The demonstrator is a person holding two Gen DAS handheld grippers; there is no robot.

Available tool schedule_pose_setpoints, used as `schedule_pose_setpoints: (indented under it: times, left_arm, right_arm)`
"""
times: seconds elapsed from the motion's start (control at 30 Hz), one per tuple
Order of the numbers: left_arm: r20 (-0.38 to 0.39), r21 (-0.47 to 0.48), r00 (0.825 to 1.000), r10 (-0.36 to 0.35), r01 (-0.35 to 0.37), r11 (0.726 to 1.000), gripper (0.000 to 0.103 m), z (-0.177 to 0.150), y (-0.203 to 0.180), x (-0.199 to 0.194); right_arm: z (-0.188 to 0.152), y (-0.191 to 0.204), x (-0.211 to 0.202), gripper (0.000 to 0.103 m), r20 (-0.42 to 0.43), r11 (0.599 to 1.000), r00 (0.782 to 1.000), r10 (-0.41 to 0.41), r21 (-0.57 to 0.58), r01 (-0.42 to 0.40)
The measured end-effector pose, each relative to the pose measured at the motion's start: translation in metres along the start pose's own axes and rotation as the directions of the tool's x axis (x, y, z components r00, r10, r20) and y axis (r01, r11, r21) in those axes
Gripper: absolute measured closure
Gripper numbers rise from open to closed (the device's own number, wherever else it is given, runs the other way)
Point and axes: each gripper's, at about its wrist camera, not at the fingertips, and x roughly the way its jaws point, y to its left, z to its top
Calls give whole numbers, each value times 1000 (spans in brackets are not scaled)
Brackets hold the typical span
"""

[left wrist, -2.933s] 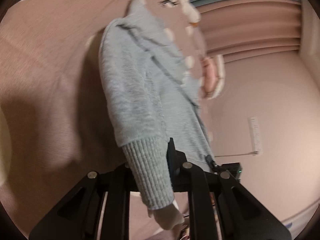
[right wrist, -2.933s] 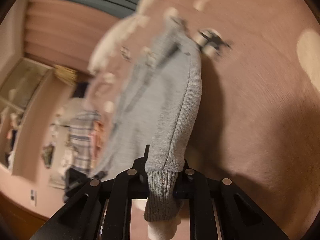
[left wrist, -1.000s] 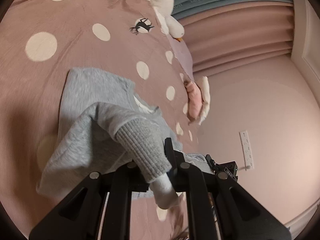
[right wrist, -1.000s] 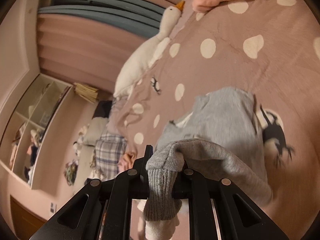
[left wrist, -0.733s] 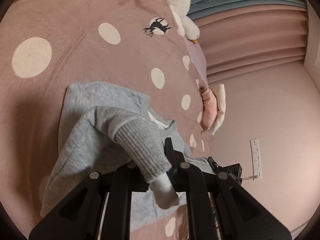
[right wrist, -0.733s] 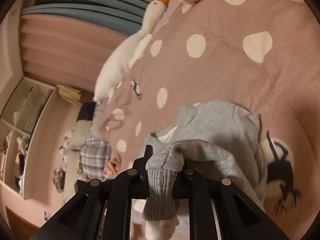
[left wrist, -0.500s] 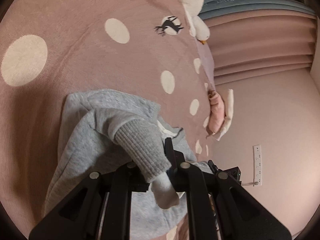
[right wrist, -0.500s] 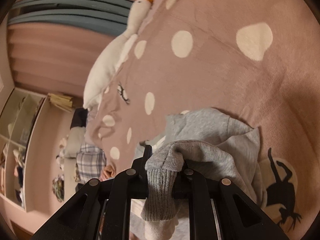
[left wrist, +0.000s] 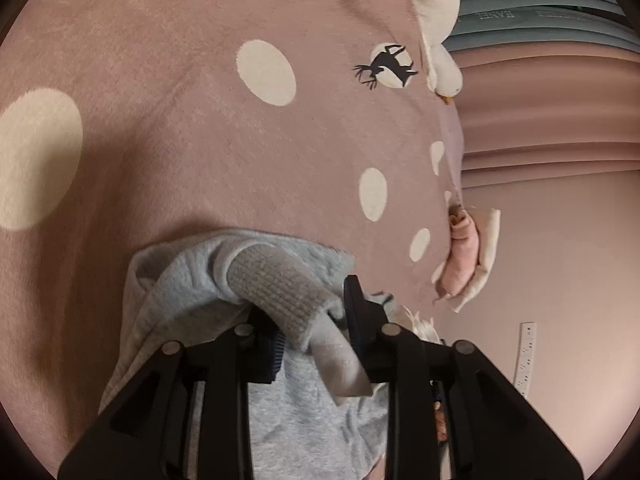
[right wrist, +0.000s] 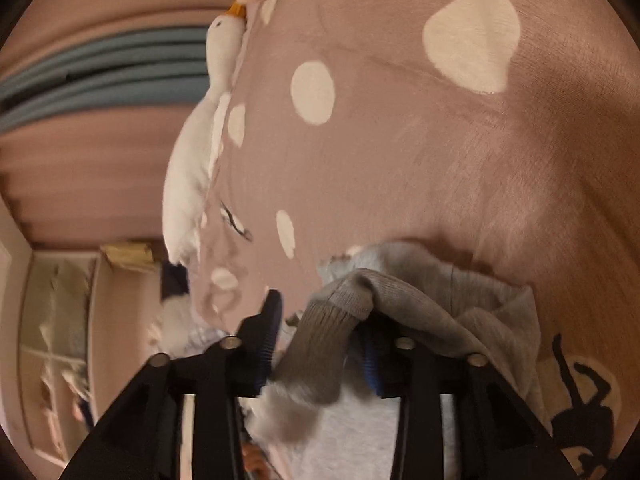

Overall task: Fold small clothes
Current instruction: 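Lay the hem down on the sweatshirt and open both tools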

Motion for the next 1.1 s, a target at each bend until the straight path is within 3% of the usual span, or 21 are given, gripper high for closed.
schedule_pose_setpoints:
  times: [0.03, 0.1, 0.2, 0.3, 0.5, 0.6, 0.67, 0.77, 0.8, 0.93, 1.0, 1.1]
  left_arm:
    - [-6, 11, 1000, 13, -12, 1000, 75, 2, -2, 2]
    - [-29, 19, 999, 36, -35, 999, 57, 5, -3, 8]
    - [-22, -62, 998, 61, -62, 996, 39, 14, 4, 10]
    - [15, -95, 998, 54, -52, 994, 36, 18, 6, -1]
    - [65, 95, 990, 123, -128, 987, 36, 0, -13, -29]
    - [88, 175, 989, 122, -136, 975, 36, -14, -20, -43]
    - [83, 237, 990, 111, -128, 963, 36, -29, -25, -48]
    - [56, 345, 993, 108, -121, 931, 36, -59, -32, -49]
    - [42, 385, 993, 108, -115, 915, 36, -73, -34, -50]
    - [-8, 437, 996, 90, -77, 896, 36, -105, -29, -44]
    - [-17, 478, 991, 133, -109, 872, 36, -119, -24, -37]
    - [-46, 464, 979, 197, -154, 872, 36, -129, -6, -23]
  right_arm:
    - [1, -1, -1, 58, 4, 1000, 1000, 7, 3, -7]
    - [-1, 1, -5, 58, 29, 1000, 1000, -11, -18, 11]
    - [-3, 3, -7, 57, 39, 999, 999, -10, -36, 11]
    - [-6, 8, -10, 54, 62, 999, 998, 1, -54, 2]
    - [-8, 26, -41, 46, 192, 990, 979, 75, -128, -51]
    - [-21, 38, -45, 46, 155, 972, 988, 24, -234, 13]
    - [-41, 50, -44, 46, 150, 924, 985, -88, -358, 137]
    - [-76, 63, -40, 49, 180, 805, 959, -221, -521, 283]
    - [-88, 67, -38, 54, 182, 766, 953, -242, -567, 303]
    - [-122, 71, -34, 61, 177, 656, 940, -292, -678, 331]
    - [-133, 70, -28, 62, 174, 605, 928, -329, -716, 349]
    - [-142, 57, -15, 64, 195, 541, 885, -423, -730, 419]
